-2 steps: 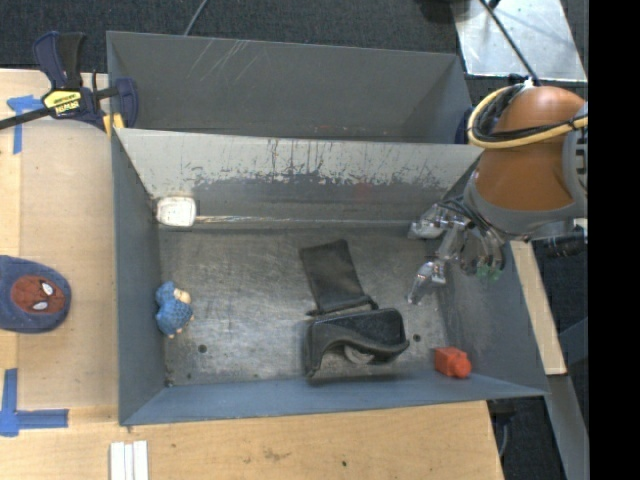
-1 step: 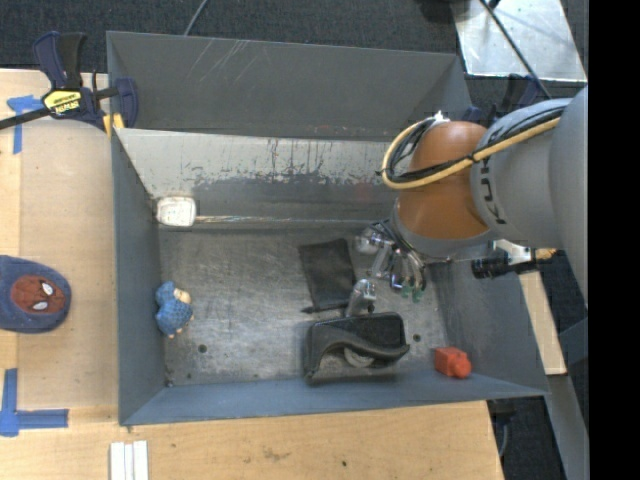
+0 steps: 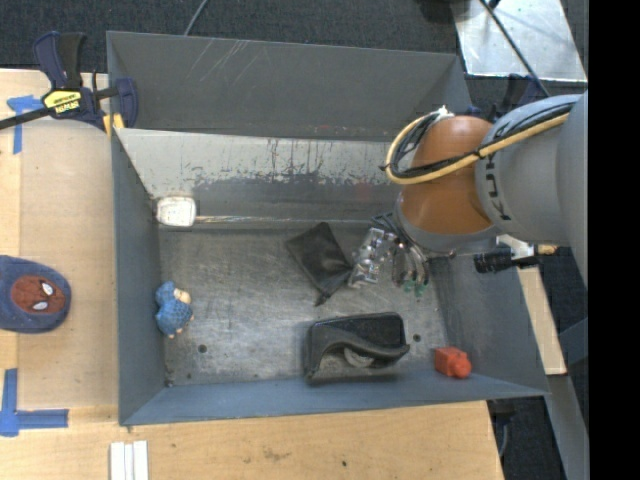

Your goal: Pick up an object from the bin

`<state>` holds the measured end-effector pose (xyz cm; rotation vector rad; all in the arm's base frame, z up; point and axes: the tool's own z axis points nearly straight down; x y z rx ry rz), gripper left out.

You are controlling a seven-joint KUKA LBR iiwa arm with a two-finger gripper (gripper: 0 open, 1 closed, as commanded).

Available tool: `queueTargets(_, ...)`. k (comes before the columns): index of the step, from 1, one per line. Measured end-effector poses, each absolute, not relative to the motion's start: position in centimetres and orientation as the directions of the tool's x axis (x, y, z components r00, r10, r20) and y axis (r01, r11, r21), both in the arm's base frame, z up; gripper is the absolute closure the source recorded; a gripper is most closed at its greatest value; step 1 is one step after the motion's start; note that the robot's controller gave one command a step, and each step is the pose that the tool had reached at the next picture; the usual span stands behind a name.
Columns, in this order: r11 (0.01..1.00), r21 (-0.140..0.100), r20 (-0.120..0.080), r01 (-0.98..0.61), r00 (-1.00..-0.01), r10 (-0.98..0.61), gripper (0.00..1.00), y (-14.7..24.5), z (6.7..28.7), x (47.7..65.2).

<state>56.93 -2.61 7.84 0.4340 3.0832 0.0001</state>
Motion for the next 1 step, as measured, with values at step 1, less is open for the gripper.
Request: queueTargets(1,0.988,-0.001,-0.013,0.157,-0.987,0.157,1.0,-7.12,20.14,57.05)
